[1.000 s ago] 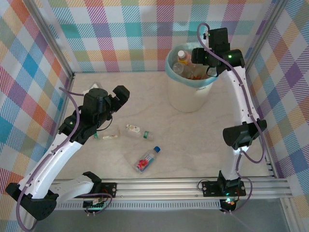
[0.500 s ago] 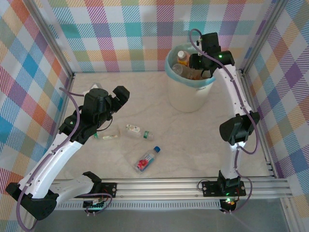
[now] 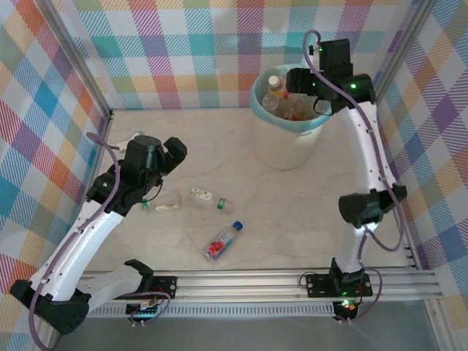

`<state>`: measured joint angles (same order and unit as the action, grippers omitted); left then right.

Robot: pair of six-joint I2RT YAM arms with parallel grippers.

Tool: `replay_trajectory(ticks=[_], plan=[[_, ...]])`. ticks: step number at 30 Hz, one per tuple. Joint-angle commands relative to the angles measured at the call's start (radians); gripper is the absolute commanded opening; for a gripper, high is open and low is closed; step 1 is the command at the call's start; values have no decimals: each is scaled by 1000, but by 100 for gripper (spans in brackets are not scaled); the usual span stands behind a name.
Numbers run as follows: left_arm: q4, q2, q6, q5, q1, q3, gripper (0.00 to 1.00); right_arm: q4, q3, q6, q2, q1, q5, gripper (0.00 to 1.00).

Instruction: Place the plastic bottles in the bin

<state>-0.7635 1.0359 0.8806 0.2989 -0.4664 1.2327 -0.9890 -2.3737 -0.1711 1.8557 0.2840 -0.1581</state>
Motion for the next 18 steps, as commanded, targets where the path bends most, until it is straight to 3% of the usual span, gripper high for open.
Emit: replay_trajectory(ticks=[1,7,12,18], plan=[[-69,1,-43,-76,40,-51,100,76,133,-28,-163,37,18,80],[-80,53,-50,-191,72,-140,100,308,578,-52,-442,150,52,79],[50,139,85,-379,63,-239,100,425,841,-85,-582,235,43,79],[116,279,128,-351,-9,-228,100,401,957,-119,-621,242,52,80]])
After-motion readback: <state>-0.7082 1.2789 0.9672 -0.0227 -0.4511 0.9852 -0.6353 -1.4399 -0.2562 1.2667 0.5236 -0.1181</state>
